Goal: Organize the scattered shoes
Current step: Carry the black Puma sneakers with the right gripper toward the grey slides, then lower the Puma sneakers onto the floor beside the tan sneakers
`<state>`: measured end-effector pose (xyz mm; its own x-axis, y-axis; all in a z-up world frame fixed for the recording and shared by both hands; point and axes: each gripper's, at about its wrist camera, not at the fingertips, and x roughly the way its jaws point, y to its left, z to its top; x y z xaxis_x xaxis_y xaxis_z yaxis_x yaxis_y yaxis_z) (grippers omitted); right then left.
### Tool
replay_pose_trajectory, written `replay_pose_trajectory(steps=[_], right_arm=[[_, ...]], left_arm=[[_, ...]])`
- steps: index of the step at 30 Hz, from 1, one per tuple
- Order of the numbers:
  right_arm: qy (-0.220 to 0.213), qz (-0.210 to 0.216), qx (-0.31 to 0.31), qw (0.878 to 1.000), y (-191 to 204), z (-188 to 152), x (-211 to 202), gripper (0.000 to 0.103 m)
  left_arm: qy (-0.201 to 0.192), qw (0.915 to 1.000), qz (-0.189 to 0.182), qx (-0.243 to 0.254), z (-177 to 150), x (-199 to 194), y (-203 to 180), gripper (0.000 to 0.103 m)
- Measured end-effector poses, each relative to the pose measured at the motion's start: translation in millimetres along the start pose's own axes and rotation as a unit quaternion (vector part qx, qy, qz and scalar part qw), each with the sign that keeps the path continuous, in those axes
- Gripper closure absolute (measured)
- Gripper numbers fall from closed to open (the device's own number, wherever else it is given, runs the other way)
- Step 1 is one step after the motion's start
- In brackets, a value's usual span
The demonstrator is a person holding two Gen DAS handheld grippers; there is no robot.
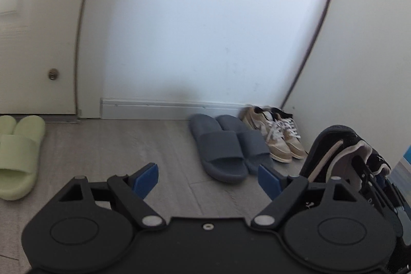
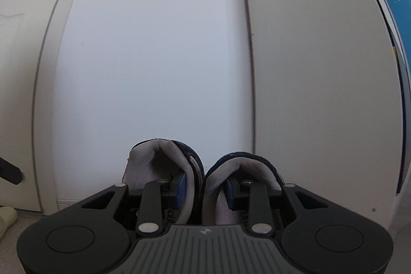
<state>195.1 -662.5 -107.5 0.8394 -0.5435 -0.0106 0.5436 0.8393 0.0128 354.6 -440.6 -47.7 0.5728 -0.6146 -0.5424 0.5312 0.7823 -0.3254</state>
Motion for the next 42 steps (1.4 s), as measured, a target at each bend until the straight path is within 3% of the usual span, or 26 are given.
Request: replay_pose_trajectory(steps=[8, 15, 24, 32, 34, 35, 38, 42], right_arm=[[0.044, -0.085, 0.01, 0.995, -61.9, -3.8, 24.6, 0.07], [0.079, -0.089, 0.02, 0.993, -89.9, -4.3, 62.2, 0.07], [0.134, -0.076, 0.05, 0.987, -99.1, -20.3, 146.0, 0.069], [0.219, -0.056, 0.087, 0.97, -90.8, -65.1, 195.0, 0.069], [0.224, -0.046, 0.099, 0.968, -84.4, -71.7, 203.4, 0.07], [0.223, -0.041, 0.104, 0.968, -78.7, -73.4, 209.4, 0.078], [0.217, -0.024, 0.093, 0.971, -67.6, -71.6, 234.4, 0.078], [0.247, -0.034, 0.127, 0.96, -71.5, -75.8, 246.8, 0.078]], left_arm=[[0.068, 0.9929, -0.088, 0.042, -18.5, 65.0, -76.7, 0.018], [0.107, 0.984, -0.121, 0.074, -33.2, 102.5, -117.0, 0.018], [0.132, 0.983, -0.104, 0.073, -37.0, 132.6, -108.6, 0.018], [0.158, 0.9827, -0.082, 0.049, -43.8, 161.2, -87.6, 0.018], [0.162, 0.9828, -0.077, 0.044, -45.2, 163.6, -84.1, 0.018], [0.163, 0.9829, -0.075, 0.041, -45.8, 164.2, -82.6, 0.018], [0.165, 0.9829, -0.072, 0.039, -47.5, 164.7, -79.7, 0.018], [0.168, 0.9828, -0.071, 0.031, -49.1, 166.2, -76.9, 0.018]])
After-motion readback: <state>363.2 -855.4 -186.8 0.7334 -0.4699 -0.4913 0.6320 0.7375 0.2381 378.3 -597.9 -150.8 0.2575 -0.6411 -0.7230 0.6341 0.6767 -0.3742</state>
